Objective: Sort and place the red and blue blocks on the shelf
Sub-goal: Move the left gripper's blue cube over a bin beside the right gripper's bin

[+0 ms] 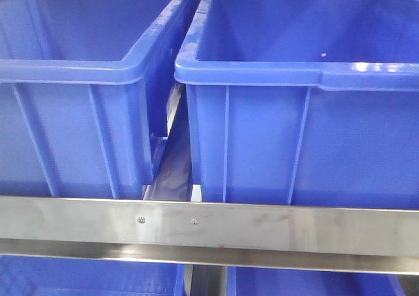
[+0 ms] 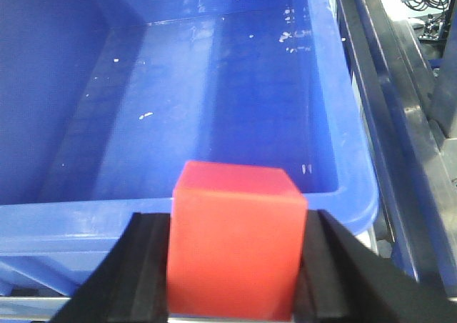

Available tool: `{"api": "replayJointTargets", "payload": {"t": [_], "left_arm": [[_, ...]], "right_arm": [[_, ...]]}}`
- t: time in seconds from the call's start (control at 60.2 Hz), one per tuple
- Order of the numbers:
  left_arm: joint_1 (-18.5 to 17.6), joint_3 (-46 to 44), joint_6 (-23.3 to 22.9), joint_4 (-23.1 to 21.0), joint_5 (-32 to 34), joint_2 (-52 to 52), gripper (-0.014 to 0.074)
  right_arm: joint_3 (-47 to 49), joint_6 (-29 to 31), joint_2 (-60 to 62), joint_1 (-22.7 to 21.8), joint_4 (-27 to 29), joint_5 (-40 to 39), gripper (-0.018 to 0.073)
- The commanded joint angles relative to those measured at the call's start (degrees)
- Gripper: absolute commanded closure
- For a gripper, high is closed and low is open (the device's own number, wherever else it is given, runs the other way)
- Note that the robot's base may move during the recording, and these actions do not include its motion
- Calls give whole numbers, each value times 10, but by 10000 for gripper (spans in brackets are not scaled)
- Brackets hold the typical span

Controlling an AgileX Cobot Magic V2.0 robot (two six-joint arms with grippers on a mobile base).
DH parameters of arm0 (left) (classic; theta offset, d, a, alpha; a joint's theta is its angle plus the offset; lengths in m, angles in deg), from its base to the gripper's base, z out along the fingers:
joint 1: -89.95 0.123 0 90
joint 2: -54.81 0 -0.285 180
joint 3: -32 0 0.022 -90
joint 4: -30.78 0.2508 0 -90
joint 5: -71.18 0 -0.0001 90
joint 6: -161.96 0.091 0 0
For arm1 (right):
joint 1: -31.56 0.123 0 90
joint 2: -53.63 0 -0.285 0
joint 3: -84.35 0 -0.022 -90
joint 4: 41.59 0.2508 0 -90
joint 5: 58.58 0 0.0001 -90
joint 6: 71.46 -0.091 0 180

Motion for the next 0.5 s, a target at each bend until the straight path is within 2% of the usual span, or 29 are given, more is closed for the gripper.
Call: {"api": "replayJointTargets", "payload": {"t": [0.0,0.482], "left_arm": [[1,-16,-5,2,47,-6,461],[1,-16,-5,2,47,-6,461]], "right_arm": [[16,3,-3,-4,1,-47,501],[16,3,-3,-4,1,-47,501]]}}
